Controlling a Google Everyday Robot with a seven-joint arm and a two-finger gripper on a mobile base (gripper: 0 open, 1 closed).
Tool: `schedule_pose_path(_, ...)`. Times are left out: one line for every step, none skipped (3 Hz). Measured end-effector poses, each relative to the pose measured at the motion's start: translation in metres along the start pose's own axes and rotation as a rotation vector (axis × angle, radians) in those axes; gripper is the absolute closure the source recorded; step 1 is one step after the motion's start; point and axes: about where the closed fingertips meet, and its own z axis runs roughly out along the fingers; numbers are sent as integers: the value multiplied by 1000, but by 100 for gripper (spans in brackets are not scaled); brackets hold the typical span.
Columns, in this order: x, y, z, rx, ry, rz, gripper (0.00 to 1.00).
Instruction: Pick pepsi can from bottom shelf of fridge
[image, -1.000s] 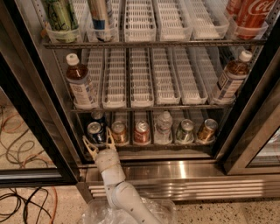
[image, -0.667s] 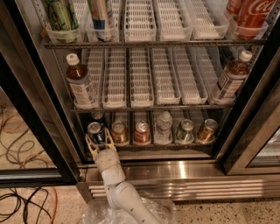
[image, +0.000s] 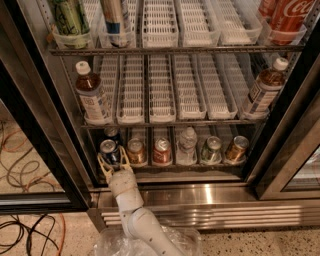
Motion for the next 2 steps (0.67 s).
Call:
schedule_pose_path(0, 0, 1, -2, -2, 4, 100)
schedule_pose_path(-13, -2, 4, -6, -37, -3, 100)
